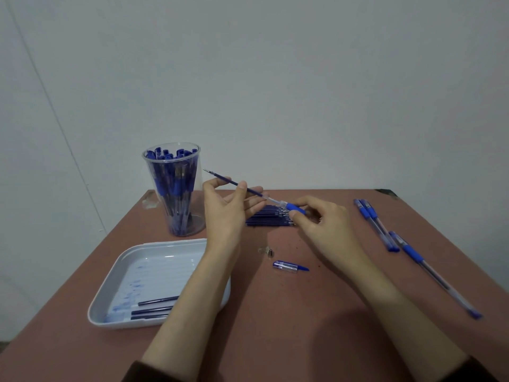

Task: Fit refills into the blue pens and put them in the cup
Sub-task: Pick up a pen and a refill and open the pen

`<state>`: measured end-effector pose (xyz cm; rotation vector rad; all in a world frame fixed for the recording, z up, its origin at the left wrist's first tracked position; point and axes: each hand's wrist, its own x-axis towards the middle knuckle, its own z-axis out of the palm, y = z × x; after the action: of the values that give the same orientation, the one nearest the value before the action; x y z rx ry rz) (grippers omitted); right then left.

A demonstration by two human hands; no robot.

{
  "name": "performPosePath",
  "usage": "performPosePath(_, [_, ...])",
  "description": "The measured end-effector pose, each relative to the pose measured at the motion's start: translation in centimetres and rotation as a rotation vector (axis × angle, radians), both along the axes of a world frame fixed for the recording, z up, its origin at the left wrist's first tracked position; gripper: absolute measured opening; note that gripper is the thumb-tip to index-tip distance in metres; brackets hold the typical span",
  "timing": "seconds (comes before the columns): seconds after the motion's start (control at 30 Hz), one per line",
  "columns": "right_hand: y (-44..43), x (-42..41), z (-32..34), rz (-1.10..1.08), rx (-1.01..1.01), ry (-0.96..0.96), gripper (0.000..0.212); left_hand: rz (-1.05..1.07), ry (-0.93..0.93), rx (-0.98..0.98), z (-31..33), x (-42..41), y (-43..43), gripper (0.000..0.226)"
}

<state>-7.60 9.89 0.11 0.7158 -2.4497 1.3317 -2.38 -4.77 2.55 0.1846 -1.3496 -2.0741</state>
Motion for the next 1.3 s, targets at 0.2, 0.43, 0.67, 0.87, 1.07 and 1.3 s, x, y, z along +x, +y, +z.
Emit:
performPosePath(0.2, [0.1,0.1,0.2,0.025,-0.012,0.003,0.011,0.01,-0.01,-0.004,-0.1,-0.2,-0.1,0.016])
performPosePath(0.43, [0.2,0.1,0.2,0.038,-0.015,-0.001,0.018,-0.01,-0.024,-0.017,-0.2,-0.2,-0.1,0.016])
performPosePath(0.67, [-0.1,0.0,0.0,0.066,-0.057,-0.042,0.011,-0.084,-0.105,-0.163,-0.3,-0.1,0.4,0.017])
performPosePath(0.87, [-0.3,0.3,0.5,0.194,-0.249,-0.249,0.011,-0.231,-0.163,-0.346,-0.4,0.2,0.7,0.013])
performPosePath(1.07, [-0.2,0.5,1.2,0.246,-0.481,-0.47,0.015,-0.364,-0.336,-0.695,-0.2,0.7,-0.9,0.024])
performPosePath(1.3, [0.0,0.4,1.4,0.237,-0.549,-0.514,0.017,-0.519,-0.587,-1.185,-0.5,1.1,-2.1,0.034])
